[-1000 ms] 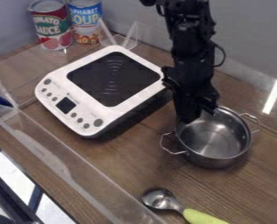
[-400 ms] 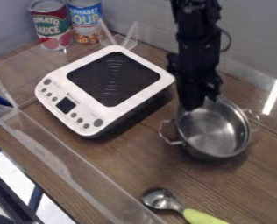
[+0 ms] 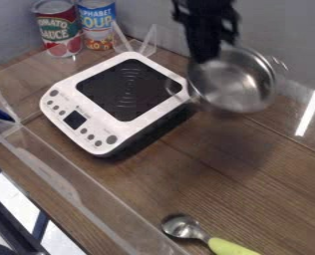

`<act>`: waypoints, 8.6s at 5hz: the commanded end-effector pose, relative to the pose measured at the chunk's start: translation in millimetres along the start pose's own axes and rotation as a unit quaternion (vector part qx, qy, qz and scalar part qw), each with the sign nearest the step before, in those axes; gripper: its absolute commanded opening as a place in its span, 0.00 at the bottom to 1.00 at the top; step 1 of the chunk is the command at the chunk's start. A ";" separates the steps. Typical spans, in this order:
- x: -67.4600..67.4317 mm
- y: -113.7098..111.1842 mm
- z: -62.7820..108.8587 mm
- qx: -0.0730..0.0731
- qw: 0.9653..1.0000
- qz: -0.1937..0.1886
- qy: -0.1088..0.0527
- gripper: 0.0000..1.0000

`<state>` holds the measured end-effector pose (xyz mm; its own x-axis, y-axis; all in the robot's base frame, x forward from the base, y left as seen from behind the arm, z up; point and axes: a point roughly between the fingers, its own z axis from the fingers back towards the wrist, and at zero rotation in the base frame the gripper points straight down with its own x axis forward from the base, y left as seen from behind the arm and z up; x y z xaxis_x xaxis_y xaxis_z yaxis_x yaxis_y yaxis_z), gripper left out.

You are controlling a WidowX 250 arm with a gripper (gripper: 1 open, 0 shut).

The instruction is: Put silver pot on the white and black stove top

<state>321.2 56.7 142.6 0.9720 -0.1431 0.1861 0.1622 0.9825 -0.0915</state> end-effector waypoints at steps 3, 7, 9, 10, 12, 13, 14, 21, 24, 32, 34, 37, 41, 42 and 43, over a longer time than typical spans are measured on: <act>-20.3 93.2 69.8 0.057 0.997 0.032 -0.033 0.00; -11.3 75.9 38.8 0.047 0.999 -0.002 -0.007 1.00; -18.5 80.4 13.5 0.050 0.999 0.000 0.009 1.00; -21.6 84.0 4.6 0.053 0.998 0.005 0.016 1.00; -18.1 101.1 -11.6 0.060 0.998 -0.013 0.032 1.00; -11.5 113.3 -16.6 0.063 0.997 -0.036 0.039 1.00; -7.4 111.3 -28.9 0.064 0.996 -0.052 0.045 1.00; 19.5 77.8 -67.4 0.025 0.994 -0.101 0.028 1.00; 22.4 92.9 -58.9 0.009 0.993 -0.116 0.022 1.00; 26.7 67.8 9.7 -0.025 0.999 0.036 0.027 1.00; 19.5 58.5 18.4 -0.044 0.996 0.069 0.036 0.00; 21.1 48.1 22.3 -0.046 0.995 0.073 0.055 1.00; 30.2 60.2 26.3 -0.020 0.988 0.130 0.077 1.00; 27.2 52.8 20.6 -0.020 0.988 0.125 0.090 1.00; 23.9 46.3 15.6 -0.019 0.987 0.119 0.103 1.00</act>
<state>348.0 106.2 138.3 0.9916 0.0813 -0.1010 -0.0970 0.9820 -0.1618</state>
